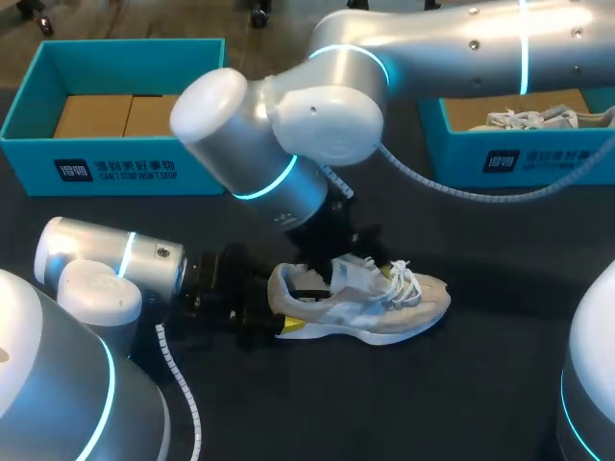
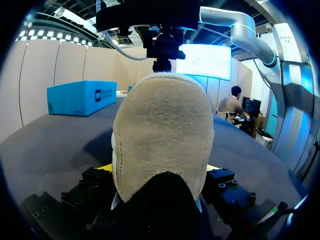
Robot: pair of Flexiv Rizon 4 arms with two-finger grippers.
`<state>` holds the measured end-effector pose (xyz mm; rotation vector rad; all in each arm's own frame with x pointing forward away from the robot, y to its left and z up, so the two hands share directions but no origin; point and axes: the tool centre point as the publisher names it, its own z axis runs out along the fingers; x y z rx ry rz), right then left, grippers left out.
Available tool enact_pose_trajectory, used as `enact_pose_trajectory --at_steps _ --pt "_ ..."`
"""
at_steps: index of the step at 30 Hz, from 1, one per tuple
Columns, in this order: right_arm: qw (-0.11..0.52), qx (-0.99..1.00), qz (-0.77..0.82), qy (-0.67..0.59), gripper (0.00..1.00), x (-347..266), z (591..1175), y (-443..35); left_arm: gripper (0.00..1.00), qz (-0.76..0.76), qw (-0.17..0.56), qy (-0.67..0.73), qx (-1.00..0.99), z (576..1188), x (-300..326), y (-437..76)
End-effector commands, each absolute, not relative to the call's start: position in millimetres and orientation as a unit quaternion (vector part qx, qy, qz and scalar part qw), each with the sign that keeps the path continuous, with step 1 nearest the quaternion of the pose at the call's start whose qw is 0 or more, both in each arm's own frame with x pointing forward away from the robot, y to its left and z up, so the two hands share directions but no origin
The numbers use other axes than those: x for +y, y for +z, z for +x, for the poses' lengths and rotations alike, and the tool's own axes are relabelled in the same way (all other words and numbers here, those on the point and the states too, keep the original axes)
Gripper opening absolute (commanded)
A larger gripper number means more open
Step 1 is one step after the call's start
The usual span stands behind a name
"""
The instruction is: Take the shoe out of the shoebox, open the shoe tongue, remove and reinsert the insole, then place the shoe into the shoebox
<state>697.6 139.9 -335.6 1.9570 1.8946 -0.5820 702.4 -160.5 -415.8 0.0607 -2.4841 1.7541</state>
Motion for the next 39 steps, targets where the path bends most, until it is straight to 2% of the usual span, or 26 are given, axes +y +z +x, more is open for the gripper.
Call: enact_pose_trajectory --at_steps 1,3,23,38,39 --pt "0.216 0.531 0.802 -0.17 0.12 140 692 -325 0.0 0.02 0.05 0.574 -0.817 704 -161 -416" --pt "0.21 0.529 0.805 -0.165 0.0 138 692 -323 0.0 0.02 0.05 0.574 -0.817 704 -161 -416" --pt "0.187 0.481 0.845 -0.14 0.0 80 697 -331 0.0 0.02 0.05 0.574 -0.817 704 -161 -416" --pt "0.155 0.462 0.857 -0.165 0.0 51 695 -367 0.0 0.02 0.05 0.574 -0.817 704 -161 -416" --pt "0.152 0.461 0.858 -0.166 0.09 50 694 -369 0.0 0.02 0.05 0.574 -0.817 704 -161 -416"
